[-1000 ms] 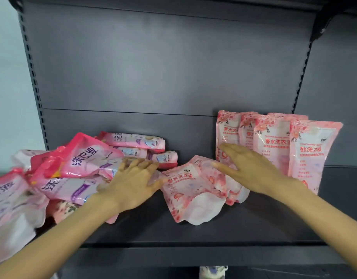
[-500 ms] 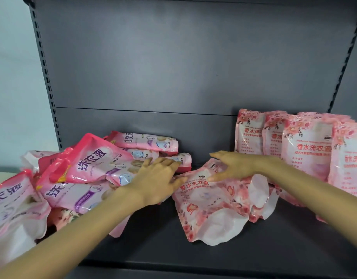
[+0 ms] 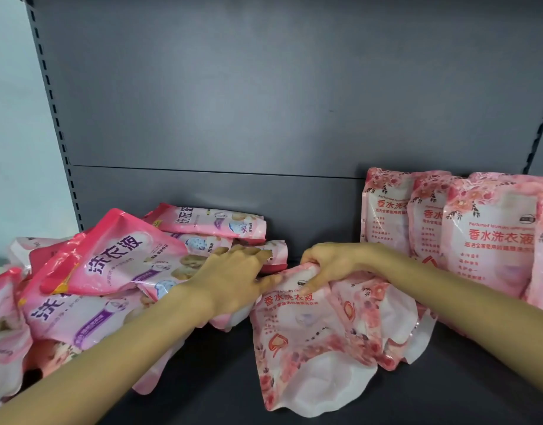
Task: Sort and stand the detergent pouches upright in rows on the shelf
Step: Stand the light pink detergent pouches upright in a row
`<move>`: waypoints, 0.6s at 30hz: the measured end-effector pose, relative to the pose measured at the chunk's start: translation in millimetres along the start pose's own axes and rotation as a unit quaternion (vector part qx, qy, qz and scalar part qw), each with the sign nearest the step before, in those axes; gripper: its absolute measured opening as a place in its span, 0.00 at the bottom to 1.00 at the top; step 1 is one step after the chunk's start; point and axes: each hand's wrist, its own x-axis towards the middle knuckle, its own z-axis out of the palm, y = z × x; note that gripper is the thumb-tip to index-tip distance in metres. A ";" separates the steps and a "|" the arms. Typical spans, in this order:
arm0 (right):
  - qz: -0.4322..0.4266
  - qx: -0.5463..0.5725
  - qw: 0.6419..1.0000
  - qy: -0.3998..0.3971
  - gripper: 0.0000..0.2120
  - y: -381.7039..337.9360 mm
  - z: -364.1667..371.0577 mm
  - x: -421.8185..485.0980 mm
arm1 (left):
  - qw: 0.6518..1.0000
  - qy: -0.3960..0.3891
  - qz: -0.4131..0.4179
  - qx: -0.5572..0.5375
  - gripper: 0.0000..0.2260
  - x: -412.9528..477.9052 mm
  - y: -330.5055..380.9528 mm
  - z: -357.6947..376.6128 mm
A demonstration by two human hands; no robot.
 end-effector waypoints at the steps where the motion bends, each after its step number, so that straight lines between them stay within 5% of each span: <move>1: -0.008 0.014 1.000 0.012 0.19 1.2 0.2 1.3 | 1.000 0.000 -0.001 -0.003 0.25 1.3 -0.4 0.5; 9: -0.063 0.092 0.983 0.146 0.04 0.6 -2.3 -8.0 | 0.999 -0.001 -0.019 -0.026 0.27 6.9 2.5 -3.8; 18: -0.091 0.167 0.958 0.215 0.10 0.8 1.0 -27.1 | 0.999 -0.029 -0.015 -0.043 0.28 9.3 7.4 -8.0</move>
